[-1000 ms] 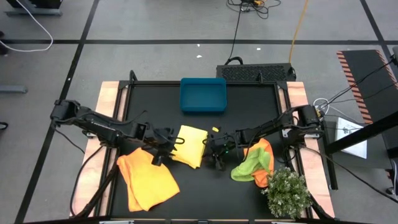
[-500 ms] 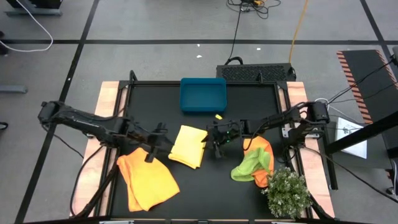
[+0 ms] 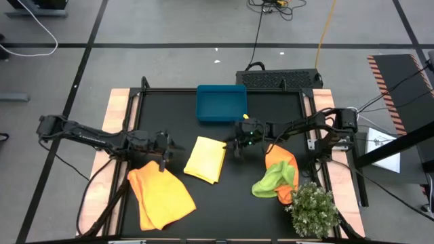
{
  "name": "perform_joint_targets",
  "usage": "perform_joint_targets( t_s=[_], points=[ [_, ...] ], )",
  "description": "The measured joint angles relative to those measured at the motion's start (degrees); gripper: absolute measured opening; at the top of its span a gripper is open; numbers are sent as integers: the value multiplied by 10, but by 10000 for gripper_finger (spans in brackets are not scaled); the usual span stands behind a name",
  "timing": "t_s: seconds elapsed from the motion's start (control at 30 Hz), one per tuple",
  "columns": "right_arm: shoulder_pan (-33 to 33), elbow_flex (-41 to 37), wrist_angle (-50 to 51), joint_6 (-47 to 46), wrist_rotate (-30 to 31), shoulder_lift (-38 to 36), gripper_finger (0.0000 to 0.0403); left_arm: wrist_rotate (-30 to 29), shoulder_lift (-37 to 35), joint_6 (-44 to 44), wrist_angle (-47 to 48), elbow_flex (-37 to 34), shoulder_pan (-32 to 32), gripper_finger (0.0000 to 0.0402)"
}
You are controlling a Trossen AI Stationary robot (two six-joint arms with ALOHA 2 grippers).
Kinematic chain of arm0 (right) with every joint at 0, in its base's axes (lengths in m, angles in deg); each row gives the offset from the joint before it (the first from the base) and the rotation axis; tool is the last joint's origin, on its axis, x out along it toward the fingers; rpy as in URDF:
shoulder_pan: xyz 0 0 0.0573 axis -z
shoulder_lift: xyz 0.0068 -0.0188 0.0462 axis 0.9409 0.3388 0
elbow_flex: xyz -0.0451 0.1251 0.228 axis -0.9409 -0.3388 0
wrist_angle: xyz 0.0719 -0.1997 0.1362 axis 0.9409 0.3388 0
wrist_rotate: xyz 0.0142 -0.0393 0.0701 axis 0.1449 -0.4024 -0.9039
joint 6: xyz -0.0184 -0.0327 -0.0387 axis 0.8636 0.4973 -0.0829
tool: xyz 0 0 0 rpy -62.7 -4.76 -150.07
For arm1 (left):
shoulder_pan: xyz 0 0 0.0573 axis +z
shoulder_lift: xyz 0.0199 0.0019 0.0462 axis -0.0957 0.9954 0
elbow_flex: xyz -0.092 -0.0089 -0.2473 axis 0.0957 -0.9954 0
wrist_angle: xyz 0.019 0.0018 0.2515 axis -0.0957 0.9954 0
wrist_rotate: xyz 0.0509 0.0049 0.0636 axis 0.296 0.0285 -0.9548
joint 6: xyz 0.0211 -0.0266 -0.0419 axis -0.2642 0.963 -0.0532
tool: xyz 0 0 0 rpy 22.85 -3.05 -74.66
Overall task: Fold microfiber towels
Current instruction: Put the folded yellow microfiber towel into the blue bin
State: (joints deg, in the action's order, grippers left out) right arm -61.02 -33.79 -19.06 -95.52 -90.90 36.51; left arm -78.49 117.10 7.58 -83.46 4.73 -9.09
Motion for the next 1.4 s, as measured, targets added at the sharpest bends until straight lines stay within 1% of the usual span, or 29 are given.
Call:
perform_joint_targets(
  t_s=[0.1,0.2,0.37,0.5,0.6,0.7,0.83,1.07,1.23,1.4],
  points=[
    [14,0,0,-13,0,0,158,-11,0,19,1,-6,10,104],
    [21,0,6,-21,-2,0,188,-14,6,38,6,-6,20,115],
    [21,0,5,-34,-2,2,246,-14,24,44,2,-6,29,160],
    [21,0,5,-47,-2,2,273,-24,49,48,-24,-6,40,197],
    [21,0,9,-51,0,2,278,-28,63,46,-31,-6,51,217],
    [21,0,8,-51,1,2,276,-28,69,46,-34,-6,63,228],
    [21,0,8,-59,1,2,269,-28,69,46,-44,-6,68,230],
    [21,0,7,-64,2,4,268,-28,69,31,-56,-6,69,230],
    [21,0,-27,-79,0,37,268,-28,69,30,-57,-6,69,230],
    [25,0,-34,-93,-1,56,267,-27,69,30,-57,-6,69,230]
  ],
)
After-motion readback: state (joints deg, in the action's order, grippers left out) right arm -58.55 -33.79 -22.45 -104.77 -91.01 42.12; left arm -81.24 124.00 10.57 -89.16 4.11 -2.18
